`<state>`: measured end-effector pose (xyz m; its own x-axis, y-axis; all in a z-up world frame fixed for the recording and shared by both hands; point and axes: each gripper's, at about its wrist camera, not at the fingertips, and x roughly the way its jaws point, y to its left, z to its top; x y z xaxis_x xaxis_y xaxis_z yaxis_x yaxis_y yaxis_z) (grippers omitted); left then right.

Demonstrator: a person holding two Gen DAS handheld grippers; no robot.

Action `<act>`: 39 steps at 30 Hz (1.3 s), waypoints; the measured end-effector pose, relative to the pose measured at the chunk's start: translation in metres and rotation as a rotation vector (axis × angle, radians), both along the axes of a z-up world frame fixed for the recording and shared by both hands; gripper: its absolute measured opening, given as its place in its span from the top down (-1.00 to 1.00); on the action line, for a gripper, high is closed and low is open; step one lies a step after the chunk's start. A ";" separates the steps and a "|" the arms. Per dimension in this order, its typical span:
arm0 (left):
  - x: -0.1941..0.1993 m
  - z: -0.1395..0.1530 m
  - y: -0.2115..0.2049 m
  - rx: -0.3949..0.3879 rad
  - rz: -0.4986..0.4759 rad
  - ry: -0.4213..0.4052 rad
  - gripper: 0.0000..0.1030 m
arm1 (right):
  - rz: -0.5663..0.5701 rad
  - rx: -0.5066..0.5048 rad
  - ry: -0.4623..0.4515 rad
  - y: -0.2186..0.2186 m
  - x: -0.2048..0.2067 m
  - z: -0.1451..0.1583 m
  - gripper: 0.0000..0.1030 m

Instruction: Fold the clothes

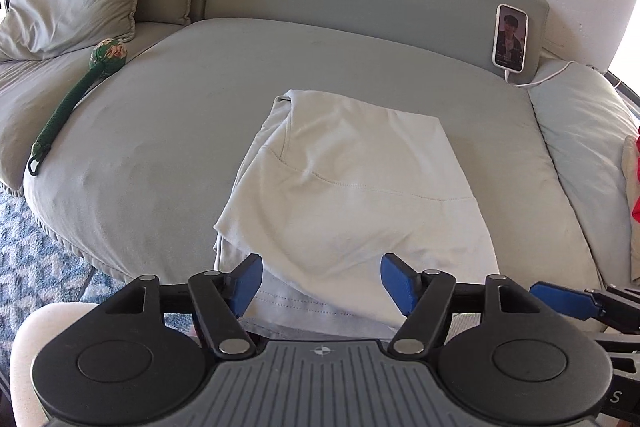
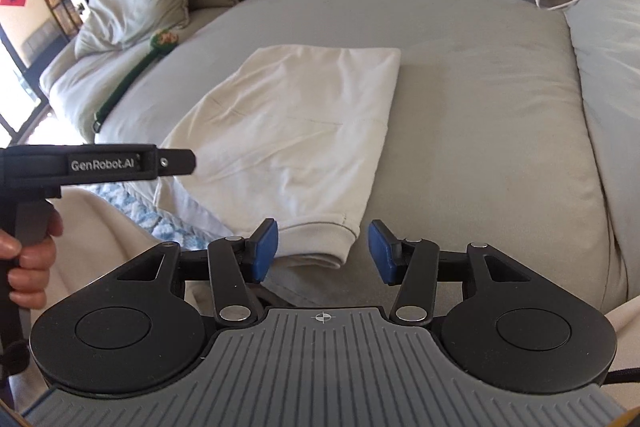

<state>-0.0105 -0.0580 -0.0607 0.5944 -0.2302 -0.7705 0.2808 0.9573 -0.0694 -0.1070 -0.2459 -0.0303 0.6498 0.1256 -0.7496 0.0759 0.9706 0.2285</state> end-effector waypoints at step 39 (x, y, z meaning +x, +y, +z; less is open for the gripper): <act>-0.029 0.013 0.001 0.024 0.089 0.003 -0.88 | -0.140 -0.115 0.015 -0.006 -0.012 0.032 -0.83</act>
